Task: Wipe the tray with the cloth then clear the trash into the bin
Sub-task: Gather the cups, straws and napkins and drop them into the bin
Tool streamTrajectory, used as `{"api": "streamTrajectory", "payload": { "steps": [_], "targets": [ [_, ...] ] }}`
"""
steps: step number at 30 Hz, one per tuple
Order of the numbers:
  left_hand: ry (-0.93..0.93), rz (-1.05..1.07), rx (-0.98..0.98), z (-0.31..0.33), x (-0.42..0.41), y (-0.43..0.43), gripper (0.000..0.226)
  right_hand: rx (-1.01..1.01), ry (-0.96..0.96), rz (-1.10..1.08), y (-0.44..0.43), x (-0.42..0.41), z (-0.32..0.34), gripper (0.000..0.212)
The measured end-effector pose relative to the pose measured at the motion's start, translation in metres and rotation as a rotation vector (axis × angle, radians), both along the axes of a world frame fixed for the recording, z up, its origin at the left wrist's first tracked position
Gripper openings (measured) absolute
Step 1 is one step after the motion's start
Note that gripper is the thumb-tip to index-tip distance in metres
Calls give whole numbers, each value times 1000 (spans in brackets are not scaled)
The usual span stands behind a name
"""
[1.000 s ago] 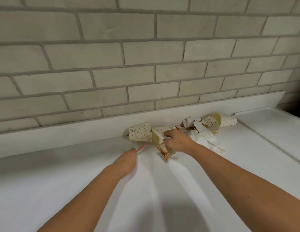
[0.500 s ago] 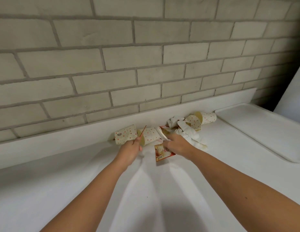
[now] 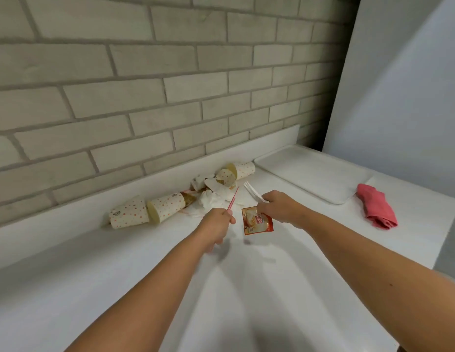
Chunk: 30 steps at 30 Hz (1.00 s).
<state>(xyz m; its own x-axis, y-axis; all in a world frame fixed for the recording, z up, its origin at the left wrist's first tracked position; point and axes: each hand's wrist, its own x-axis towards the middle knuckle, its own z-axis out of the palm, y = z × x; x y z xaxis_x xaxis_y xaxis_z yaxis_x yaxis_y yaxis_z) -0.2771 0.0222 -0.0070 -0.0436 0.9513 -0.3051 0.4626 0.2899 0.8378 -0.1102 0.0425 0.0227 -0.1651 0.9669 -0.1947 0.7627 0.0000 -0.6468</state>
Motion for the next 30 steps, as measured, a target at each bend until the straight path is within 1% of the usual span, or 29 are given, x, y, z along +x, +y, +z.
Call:
{"api": "streamTrajectory", "payload": {
  "steps": [2,4,7,10,11,15,19,21,23,25,27,28,30],
  "targets": [
    [-19,-69,-3,1,34,-3,31,4,-29,-26,-10,29,6,18],
    [-39,-133,1,3,72,-7,28,6,-63,-61,-20,63,12,17],
    [-116,-209,-43,5,130,-16,24,-8,-75,-121,-35,118,15,8],
    [-184,-299,-84,2,191,-31,25,-51,-49,-179,-51,178,13,25],
    [-192,-337,-90,-1,213,-37,25,-60,-58,-195,-58,199,11,27],
    [-195,-504,-108,-13,298,-61,30,-125,-88,-222,-83,281,2,20],
    [-201,-596,-135,-29,370,-89,31,-166,-148,-289,-112,357,-16,15],
    [-192,-587,-166,-41,398,-101,31,-206,-148,-320,-126,387,-34,20],
    [-210,-528,-246,-58,420,-110,32,-254,-158,-350,-140,412,-59,21],
    [-241,-469,-325,-77,436,-116,31,-300,-170,-367,-151,428,-86,13],
    [-244,-418,-363,-97,449,-118,32,-342,-176,-364,-160,436,-113,7],
    [-235,-390,-377,-106,453,-117,32,-364,-164,-359,-162,439,-129,8],
    [-212,-325,-416,-126,459,-116,33,-431,-58,-378,-167,442,-161,5]
  ]
}}
